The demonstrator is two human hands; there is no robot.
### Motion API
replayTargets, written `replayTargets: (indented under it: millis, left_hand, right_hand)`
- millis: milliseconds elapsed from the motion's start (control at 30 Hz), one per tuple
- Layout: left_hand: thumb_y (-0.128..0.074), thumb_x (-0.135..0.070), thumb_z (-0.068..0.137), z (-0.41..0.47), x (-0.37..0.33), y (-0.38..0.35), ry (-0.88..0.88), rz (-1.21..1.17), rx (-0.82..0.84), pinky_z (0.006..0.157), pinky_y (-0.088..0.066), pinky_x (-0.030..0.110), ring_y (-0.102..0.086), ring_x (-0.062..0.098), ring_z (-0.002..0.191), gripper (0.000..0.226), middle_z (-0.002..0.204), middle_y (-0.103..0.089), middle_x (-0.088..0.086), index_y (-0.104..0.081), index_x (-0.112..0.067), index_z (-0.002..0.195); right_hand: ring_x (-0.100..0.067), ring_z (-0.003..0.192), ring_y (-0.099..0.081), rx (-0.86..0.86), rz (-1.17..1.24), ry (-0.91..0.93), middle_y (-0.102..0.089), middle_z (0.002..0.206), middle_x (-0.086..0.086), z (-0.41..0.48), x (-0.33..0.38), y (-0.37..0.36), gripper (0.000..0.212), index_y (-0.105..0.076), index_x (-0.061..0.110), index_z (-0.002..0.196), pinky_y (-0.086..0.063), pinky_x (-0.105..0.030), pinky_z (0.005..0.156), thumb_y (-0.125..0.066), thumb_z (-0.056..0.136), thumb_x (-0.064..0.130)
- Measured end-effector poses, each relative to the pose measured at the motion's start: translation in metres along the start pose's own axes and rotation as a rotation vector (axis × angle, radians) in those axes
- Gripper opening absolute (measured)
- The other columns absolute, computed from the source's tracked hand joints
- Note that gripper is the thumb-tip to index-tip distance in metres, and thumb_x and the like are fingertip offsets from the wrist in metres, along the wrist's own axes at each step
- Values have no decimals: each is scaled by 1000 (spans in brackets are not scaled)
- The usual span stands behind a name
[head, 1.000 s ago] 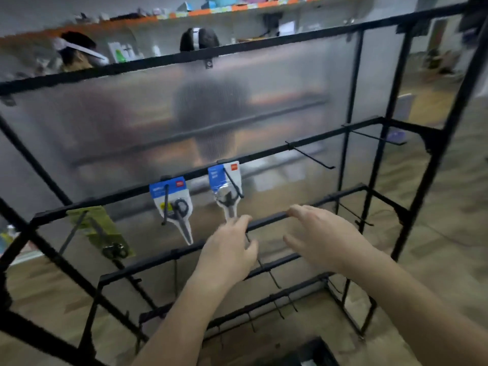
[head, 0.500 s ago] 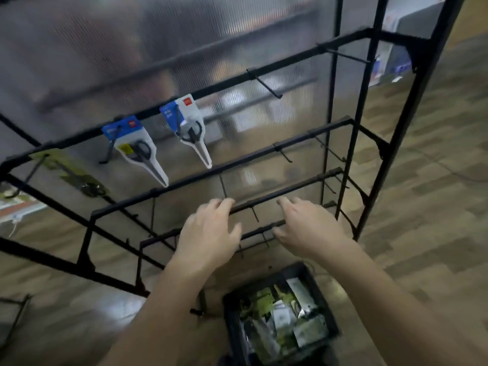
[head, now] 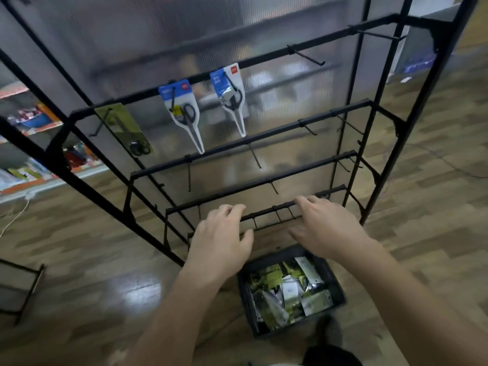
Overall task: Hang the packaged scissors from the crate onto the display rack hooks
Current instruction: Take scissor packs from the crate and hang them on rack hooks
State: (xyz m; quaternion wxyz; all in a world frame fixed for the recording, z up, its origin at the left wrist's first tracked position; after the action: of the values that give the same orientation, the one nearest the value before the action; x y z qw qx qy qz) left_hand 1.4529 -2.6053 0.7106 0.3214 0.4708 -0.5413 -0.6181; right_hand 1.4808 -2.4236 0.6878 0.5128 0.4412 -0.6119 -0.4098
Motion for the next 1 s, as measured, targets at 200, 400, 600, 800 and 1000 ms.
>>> replayTargets:
  millis: [200, 400, 600, 800, 1000]
  left_hand:
    - [-49, -42, 103, -58, 47, -29, 41, -29, 85, 110, -41, 40, -43, 21, 136, 53, 149, -47, -3, -39, -28, 152]
    - [-50, -47, 102, -86, 56, -38, 50, -14, 102, 109, -40, 41, -43, 24, 135, 54, 148, -45, -1, -36, -29, 152]
    - [-51, -46, 101, -93, 53, -42, 91, -26, 71, 117, -37, 42, -39, 21, 141, 59, 153, -43, -2, -33, -29, 154]
    - [-51, -45, 101, -87, 26, -49, 140, -12, 52, 115, -37, 40, -41, 19, 138, 56, 148, -46, -4, -37, -28, 152]
    - [-49, -45, 102, -66, -19, -56, 145, 31, 57, 113, -36, 38, -41, 18, 138, 54, 148, -45, -5, -36, -28, 152]
  right_hand:
    - [-29, 127, -54, 92, -84, -47, -54, 142, -5, -51, 32, -37, 54, -43, 19, 141, -48, -41, 99, -53, 97, 48]
    - [-25, 131, -52, 93, -167, -17, -52, 146, -2, -71, 44, -33, 55, -42, 21, 143, -45, -40, 103, -53, 97, 49]
    - [-25, 139, -45, 107, -189, 68, -47, 151, -1, -59, 52, -25, 62, -35, 24, 150, -40, -40, 109, -55, 97, 49]
    - [-24, 137, -46, 124, -210, 140, -49, 148, 0, -54, 30, -20, 57, -38, 24, 147, -37, -39, 109, -52, 98, 50]
    - [-24, 135, -48, 166, -159, 163, -52, 145, -1, -49, -22, -33, 53, -43, 23, 140, -41, -40, 107, -55, 96, 49]
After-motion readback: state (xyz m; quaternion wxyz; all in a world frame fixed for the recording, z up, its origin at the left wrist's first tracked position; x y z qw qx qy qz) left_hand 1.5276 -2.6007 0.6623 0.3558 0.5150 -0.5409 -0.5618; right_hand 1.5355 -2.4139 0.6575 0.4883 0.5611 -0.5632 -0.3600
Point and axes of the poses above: each hand's wrist, its own z-axis towards the middle knuckle, its own y-axis out of the back of the hand, x = y × z, the point moved 9 cm from there along z, towards the middle knuckle
